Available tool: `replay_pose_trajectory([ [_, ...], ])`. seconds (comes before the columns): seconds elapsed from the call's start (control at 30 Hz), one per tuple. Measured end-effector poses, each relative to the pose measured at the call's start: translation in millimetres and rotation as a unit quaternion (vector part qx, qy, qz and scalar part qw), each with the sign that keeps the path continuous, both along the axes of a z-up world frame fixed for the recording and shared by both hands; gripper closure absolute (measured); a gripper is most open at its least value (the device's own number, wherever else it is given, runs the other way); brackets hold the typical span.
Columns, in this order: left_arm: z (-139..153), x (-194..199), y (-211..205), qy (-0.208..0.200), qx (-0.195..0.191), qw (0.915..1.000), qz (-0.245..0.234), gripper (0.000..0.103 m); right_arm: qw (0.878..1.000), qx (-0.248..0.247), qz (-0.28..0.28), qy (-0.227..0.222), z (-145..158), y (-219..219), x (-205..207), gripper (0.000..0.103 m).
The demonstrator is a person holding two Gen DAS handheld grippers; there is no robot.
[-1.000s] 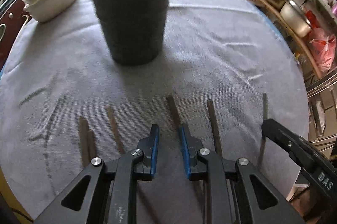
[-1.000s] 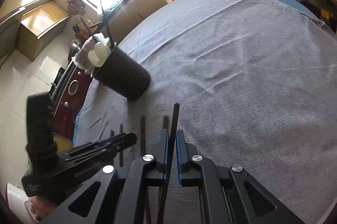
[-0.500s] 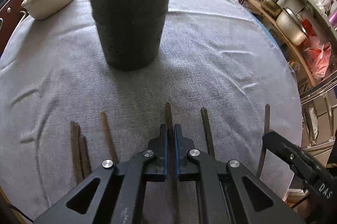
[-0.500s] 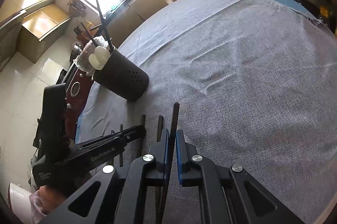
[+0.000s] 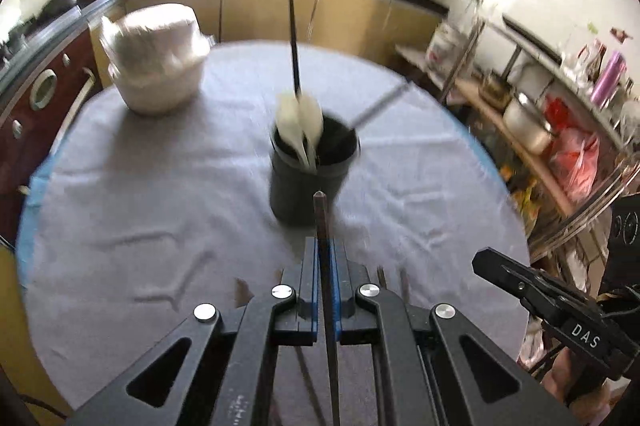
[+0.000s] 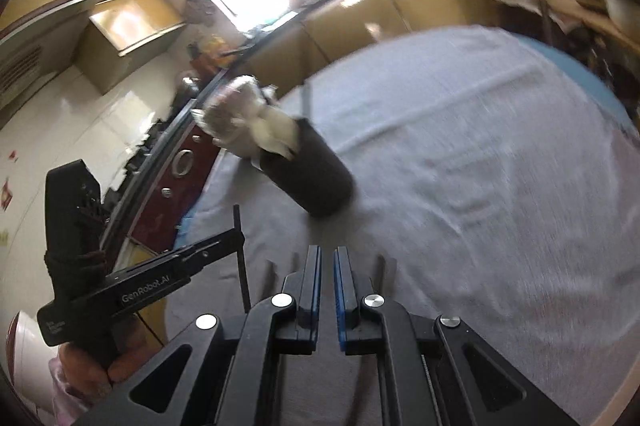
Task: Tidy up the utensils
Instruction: 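Lift the held chopsticks with both tools and carry them over the black cup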
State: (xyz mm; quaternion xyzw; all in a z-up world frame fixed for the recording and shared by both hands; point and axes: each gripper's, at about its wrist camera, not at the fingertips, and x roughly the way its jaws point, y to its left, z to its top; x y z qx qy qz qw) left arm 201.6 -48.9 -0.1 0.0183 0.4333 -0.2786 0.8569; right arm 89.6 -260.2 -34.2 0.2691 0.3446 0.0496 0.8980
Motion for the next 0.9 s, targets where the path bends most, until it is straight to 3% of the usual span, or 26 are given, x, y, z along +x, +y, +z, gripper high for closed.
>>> replay_pose_trajectory([
  [0.1,21,1,9,-0.023,-0.01,0.9996,0.011,0.097,0.999,-0.026,0.009,-0.017,24,7,10,0.096],
  [0.23,29,-4,22,-0.026,-0.024,0.9992,0.017,0.098,0.999,-0.034,0.002,0.026,22,-1,25,0.096],
  [0.3,30,-10,24,-0.037,-0.026,0.9988,0.02,0.098,0.997,-0.026,-0.017,0.065,7,-14,27,0.093],
  [0.43,31,-24,28,-0.051,-0.042,0.9976,0.021,0.098,0.983,-0.028,-0.03,0.18,-41,-34,32,0.072],
  [0.5,33,-31,29,-0.062,-0.044,0.9968,0.023,0.098,0.98,-0.013,-0.022,0.199,-59,-34,33,0.072],
  [0.67,38,-49,33,-0.08,-0.049,0.9954,0.019,0.098,0.972,-0.047,-0.002,0.229,-76,-11,47,0.072],
  [0.87,41,-57,40,-0.083,-0.056,0.9948,0.018,0.098,0.959,-0.125,-0.019,0.255,-90,7,59,0.075],
  [0.9,42,-57,41,-0.083,-0.057,0.9948,0.018,0.098,0.957,-0.14,-0.016,0.254,-90,11,59,0.08],
])
